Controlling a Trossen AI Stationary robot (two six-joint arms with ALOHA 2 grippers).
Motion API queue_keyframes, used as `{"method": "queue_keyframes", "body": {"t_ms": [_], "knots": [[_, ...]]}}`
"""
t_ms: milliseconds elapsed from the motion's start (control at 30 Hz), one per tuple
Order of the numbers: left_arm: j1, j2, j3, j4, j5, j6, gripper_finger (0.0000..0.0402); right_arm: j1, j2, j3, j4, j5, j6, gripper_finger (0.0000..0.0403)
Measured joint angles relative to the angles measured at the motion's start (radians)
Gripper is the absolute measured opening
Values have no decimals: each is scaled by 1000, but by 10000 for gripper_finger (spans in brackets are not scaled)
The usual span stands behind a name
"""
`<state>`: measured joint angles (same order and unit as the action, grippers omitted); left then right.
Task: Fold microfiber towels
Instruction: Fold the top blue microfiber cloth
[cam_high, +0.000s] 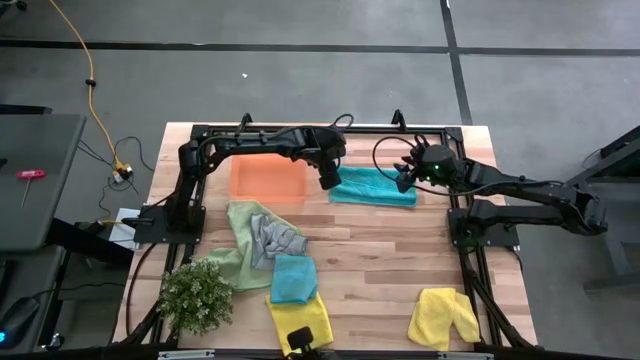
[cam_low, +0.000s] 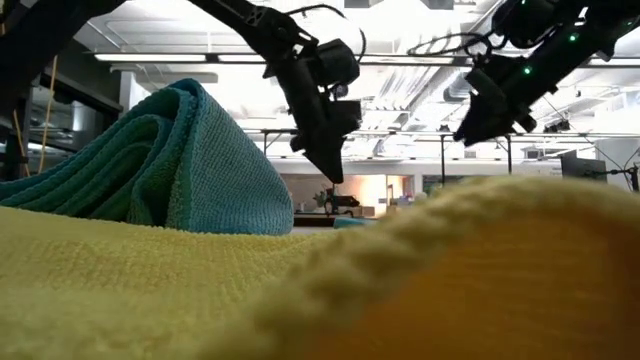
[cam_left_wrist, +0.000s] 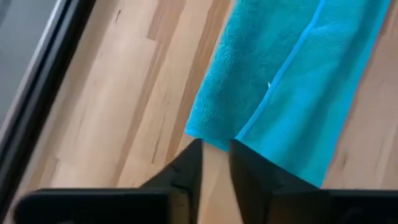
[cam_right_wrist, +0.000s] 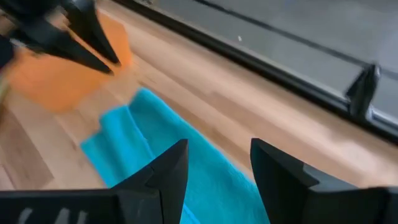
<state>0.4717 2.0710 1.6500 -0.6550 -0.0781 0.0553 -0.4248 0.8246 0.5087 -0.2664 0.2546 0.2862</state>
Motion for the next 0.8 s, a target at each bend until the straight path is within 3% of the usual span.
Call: {"method": "queue_keyframes", "body": {"t_ms": [100,533,800], "knots": [[13,2,-1,3,6,-11,8,10,0,0,36,0,-7,165],[-2,2,62,-116,15,-61,0,22,0,0,138,1,-33,165],[-85,38,62,-200,-54,-34,0,22,28,0,121,12,-33,165]]}}
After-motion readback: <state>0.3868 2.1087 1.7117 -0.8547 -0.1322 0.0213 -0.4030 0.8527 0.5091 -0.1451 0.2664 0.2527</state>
